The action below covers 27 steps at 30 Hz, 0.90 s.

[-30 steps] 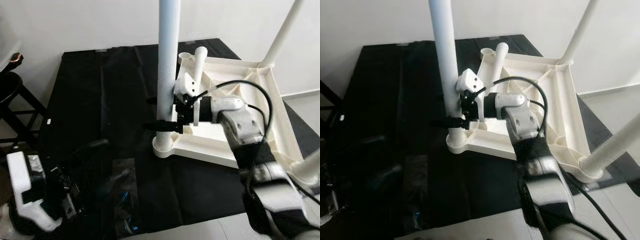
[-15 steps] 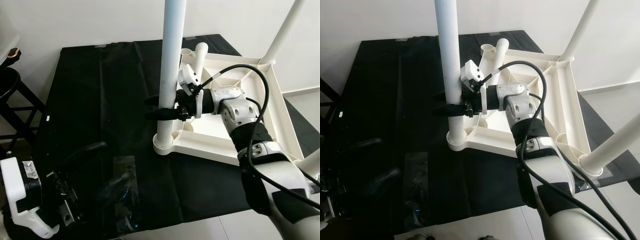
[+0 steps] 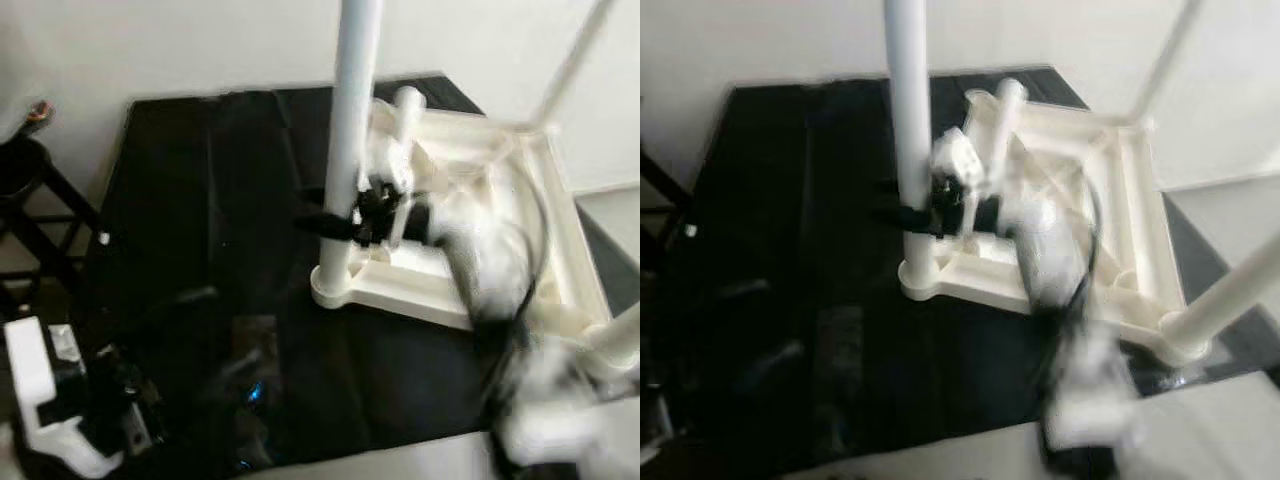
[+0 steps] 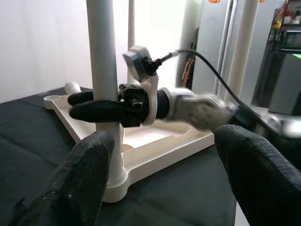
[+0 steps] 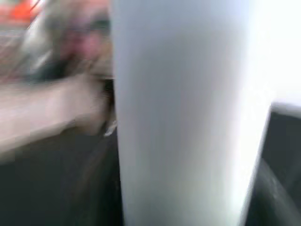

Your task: Building children table

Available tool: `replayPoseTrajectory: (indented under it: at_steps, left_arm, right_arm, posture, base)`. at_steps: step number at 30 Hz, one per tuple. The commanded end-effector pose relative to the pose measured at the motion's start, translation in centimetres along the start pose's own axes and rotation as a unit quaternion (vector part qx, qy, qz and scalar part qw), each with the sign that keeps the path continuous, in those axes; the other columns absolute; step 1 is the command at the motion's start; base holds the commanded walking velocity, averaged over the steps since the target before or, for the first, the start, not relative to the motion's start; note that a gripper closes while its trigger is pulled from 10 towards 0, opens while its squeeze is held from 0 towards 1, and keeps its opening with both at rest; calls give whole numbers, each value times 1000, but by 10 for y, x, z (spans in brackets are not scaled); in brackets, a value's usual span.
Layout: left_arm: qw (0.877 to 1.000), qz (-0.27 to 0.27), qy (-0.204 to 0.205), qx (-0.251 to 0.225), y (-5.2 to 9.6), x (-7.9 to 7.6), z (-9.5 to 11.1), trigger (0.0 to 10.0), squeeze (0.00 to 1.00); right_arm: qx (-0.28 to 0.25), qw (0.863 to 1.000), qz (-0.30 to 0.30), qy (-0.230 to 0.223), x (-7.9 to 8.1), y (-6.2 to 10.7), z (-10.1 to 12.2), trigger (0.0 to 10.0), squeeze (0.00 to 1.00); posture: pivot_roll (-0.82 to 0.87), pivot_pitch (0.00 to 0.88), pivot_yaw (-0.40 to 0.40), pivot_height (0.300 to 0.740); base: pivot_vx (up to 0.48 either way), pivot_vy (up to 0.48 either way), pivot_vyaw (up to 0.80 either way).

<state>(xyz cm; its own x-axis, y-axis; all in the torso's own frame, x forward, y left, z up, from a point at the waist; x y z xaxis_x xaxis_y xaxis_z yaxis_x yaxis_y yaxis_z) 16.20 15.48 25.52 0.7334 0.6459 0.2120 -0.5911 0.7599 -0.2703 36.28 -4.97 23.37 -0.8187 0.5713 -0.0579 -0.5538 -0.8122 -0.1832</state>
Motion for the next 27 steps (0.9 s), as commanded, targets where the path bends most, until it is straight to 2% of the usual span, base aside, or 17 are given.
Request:
replayPoseTrajectory:
  at_steps: [1, 2, 4, 5, 6, 10, 11, 12, 13, 16, 17, 22, 25, 27]
  left_arm:
    - [1000, -17, 8, -1, -3, -1, -3, 10000, 0]
    - [1000, -26, 8, -4, -6, 0, -5, 10000, 0]
    - [1000, -26, 8, -4, -6, 0, -5, 10000, 0]
    - [999, -30, 5, -11, -9, 2, -5, 10000, 0]
    - [999, -31, 3, -15, -11, 3, -6, 10000, 0]
    - [999, -28, 2, -18, -12, 4, -7, 10000, 0]
    - [999, -28, 4, -18, -12, 3, -9, 10000, 0]
    - [999, -28, 4, -18, -12, 3, -9, 10000, 0]
    - [999, -28, 4, -20, -13, 3, -9, 10000, 0]
    - [999, -30, 0, -22, -15, 5, -9, 10000, 0]
    - [999, -31, -2, -22, -16, 7, -9, 10000, 0]
    - [999, -27, -3, -19, -16, 11, -13, 10000, 0]
    - [1000, -25, -1, -17, -17, 10, -14, 10000, 0]
    - [1000, -14, -2, -11, -16, 12, -18, 10000, 0]
  right_arm:
    - [67, 992, -108, -1, 18, 3, -36, 0, 0]
    - [77, 988, -130, 3, 35, -3, -41, 0, 0]
    - [77, 988, -130, 3, 35, -3, -41, 0, 0]
    - [79, 987, -138, 3, 46, -11, -41, 0, 0]
    - [74, 987, -143, 2, 50, -17, -38, 0, 0]
    - [66, 989, -132, -8, 51, -23, -33, 0, 0]
    - [66, 990, -124, -10, 52, -24, -32, 4667, 0]
    - [66, 990, -124, -10, 52, -24, -32, 4667, 0]
    - [69, 990, -120, -17, 55, -23, -30, 10000, 0]
    - [64, 991, -115, -26, 58, -20, -23, 10000, 0]
    - [58, 992, -110, -28, 58, -17, -19, 10000, 1000]
    - [37, 992, -120, -18, 44, 0, -3, 10000, 1000]
    - [33, 992, -122, -14, 41, 4, -1, 10000, 1000]
    - [26, 992, -122, -5, 38, 15, 1, 10000, 1000]
  posture:
    - [22, 157, 9, 740]
    - [23, 141, 1, 740]
    - [23, 141, 1, 740]
    - [23, 126, -9, 740]
    - [14, 117, -10, 740]
    - [18, 106, -10, 740]
    - [23, 103, -9, 740]
    - [23, 103, -9, 740]
    - [28, 97, -6, 740]
    - [36, 89, -2, 740]
    - [33, 86, 1, 740]
    - [21, 83, 3, 740]
    - [19, 83, 2, 740]
    - [14, 83, 4, 740]
  base:
    - [0, 0, 0]
    - [0, 0, 0]
    - [0, 0, 0]
    - [0, 0, 0]
    - [0, 0, 0]
    - [0, 0, 0]
    - [0, 0, 0]
    - [0, 0, 0]
    - [0, 0, 0]
    - [0, 0, 0]
    - [0, 0, 0]
    - [0, 0, 0]
    - [0, 0, 0]
    - [0, 0, 0]
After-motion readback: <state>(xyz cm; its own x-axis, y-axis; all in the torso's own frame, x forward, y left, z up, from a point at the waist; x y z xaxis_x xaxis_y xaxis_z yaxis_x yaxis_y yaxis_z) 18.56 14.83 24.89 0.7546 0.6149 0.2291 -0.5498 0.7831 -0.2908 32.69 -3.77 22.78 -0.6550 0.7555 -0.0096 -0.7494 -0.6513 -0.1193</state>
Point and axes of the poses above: a point about 5 cm out from each wrist's last joint towards the gripper, its own y axis pointing back from the gripper into the wrist, its own z axis along the axis of the wrist's last joint, x = y × z, the point moved 4 cm from there along -y, pointing out of the wrist towards the gripper, and after that the axes turned 5 degrees about -y, right-handed, at the moved point
